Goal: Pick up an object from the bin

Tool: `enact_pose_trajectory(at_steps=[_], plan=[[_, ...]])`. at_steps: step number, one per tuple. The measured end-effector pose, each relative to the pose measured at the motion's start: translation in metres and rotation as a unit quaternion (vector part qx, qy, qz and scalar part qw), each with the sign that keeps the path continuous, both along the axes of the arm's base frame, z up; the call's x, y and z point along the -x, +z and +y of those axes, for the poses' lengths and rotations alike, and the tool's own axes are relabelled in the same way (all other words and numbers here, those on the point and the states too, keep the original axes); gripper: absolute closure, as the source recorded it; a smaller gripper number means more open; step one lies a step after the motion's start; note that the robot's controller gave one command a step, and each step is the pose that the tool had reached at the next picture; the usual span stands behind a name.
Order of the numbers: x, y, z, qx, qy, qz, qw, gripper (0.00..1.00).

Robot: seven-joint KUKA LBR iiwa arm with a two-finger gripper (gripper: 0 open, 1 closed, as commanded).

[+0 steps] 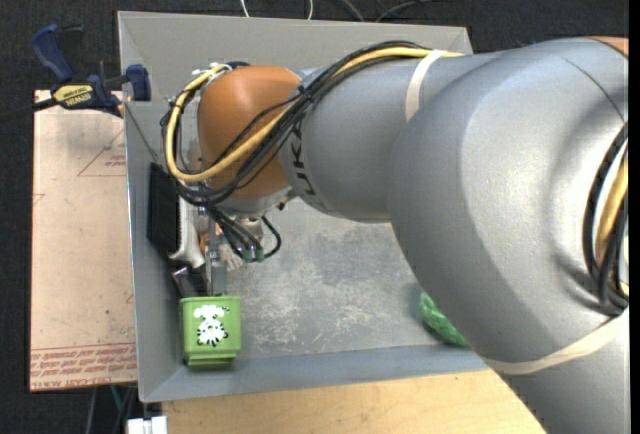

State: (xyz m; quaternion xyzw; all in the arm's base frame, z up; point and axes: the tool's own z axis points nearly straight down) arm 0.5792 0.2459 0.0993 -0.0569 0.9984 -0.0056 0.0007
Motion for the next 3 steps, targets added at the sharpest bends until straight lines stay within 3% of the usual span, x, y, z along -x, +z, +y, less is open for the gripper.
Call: enact_pose_trajectory(at_steps=[1, 2, 3], plan=[[-0.012, -0.016, -0.007, 0.004, 0.133, -0.0049, 0.991, 0.0], [0.006, -0.028, -0.014, -0.002, -0.051, -0.0046, 0.9987, 1.0], [0.006, -0.028, -0.013, -0.002, -0.05, -0.0047, 0.9987, 1.0]])
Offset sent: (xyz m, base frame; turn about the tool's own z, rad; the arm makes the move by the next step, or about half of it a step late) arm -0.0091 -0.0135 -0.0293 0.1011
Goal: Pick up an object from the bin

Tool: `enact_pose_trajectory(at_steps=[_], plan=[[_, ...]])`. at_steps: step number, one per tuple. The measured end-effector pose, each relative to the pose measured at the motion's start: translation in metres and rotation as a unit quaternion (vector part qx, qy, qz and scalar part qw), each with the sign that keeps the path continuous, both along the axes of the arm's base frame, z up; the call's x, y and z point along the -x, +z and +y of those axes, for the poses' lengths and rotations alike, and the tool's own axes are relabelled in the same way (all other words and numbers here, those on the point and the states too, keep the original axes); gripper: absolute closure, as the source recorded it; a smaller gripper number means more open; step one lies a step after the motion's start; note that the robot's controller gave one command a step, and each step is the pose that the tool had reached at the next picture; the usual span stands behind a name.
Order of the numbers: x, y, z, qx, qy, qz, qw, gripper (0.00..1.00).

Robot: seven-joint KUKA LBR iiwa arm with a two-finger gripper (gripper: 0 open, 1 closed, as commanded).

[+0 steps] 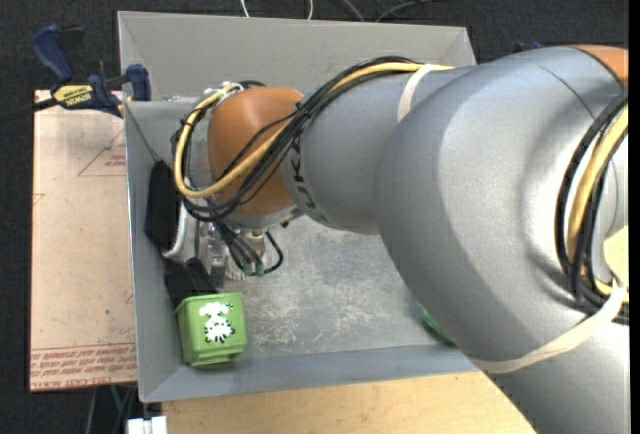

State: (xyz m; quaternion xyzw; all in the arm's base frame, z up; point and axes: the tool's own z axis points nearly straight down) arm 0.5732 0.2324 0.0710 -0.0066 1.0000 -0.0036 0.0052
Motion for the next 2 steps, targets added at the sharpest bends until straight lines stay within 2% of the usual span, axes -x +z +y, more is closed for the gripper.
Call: enact_pose_trajectory(at_steps=[1, 2], plan=[[0.002, 0.038, 0.0, 0.001, 0.0, 0.0039, 1.0, 1.0], [0.001, 0.067, 0.0, 0.0, 0.0, 0.0012, 1.0, 1.0]])
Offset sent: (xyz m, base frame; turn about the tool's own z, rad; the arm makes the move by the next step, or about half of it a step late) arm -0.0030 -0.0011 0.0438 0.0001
